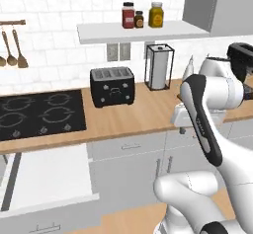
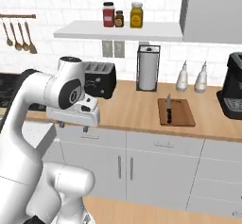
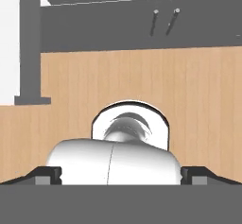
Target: Pick up the knife from the drawer and place it on the cutting board. Then place the meat from the plate to the cutting board.
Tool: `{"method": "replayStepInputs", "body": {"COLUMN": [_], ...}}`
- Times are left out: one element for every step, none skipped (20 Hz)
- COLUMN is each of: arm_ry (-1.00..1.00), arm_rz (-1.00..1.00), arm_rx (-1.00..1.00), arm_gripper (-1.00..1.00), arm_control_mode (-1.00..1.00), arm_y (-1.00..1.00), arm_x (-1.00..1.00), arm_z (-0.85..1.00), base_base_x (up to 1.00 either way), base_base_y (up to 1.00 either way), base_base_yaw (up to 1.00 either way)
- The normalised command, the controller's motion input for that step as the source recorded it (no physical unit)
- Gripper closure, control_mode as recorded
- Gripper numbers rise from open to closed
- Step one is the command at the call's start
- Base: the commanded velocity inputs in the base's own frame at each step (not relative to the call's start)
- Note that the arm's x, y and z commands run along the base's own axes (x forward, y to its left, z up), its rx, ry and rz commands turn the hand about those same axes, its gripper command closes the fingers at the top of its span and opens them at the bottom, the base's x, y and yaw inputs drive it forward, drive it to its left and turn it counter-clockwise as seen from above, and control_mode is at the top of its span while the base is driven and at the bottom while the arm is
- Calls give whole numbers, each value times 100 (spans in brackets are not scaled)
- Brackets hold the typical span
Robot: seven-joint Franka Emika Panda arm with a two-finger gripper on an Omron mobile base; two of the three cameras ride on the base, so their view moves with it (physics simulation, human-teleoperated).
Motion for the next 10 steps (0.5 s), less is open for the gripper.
{"method": "replayStepInputs", "body": {"arm_ry": [0,0,0,0,0,0,0,0,0,0], "arm_rz": [0,0,0,0,0,0,0,0,0,0], "arm_rx": [0,0,0,0,0,0,0,0,0,0], "arm_gripper": [-100,-100,-100,-100,-100,-100,-100,-100,-100,-100], "arm_control_mode": [100,100,100,100,100,100,100,100,100,100], "arm_y": [0,0,0,0,0,0,0,0,0,0], "arm_x": [0,0,0,0,0,0,0,0,0,0], "arm_z": [0,0,0,0,0,0,0,0,0,0], "base_base_x": [-27,-16,-6,0,0,0,0,0,0,4], "base_base_y": [44,52,58,58,61,58,50,58,64,75], "base_base_yaw": [71,72,73,72,69,63,51,47,41,38]}}
